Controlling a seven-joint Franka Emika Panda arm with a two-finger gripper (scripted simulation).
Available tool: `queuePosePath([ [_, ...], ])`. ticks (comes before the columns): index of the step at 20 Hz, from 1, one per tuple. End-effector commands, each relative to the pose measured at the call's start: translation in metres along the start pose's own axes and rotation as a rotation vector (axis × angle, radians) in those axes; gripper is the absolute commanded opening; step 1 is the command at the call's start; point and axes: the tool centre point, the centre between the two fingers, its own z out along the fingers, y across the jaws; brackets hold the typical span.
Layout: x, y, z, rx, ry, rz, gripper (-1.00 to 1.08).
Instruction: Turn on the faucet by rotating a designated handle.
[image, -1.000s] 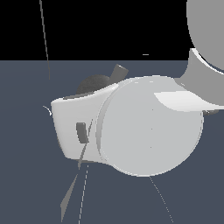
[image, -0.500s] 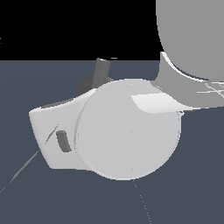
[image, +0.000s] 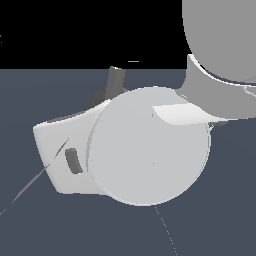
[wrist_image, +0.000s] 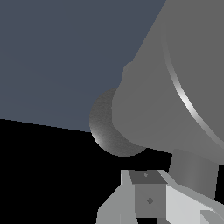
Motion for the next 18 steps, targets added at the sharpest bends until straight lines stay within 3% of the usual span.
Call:
queuePosePath([
  [1,0.005,0.012,0.001,0.0,0.012,0.007,-1.0],
  [18,-0.028,0.032,0.002,0.058,-0.069,0.058,-1.0],
])
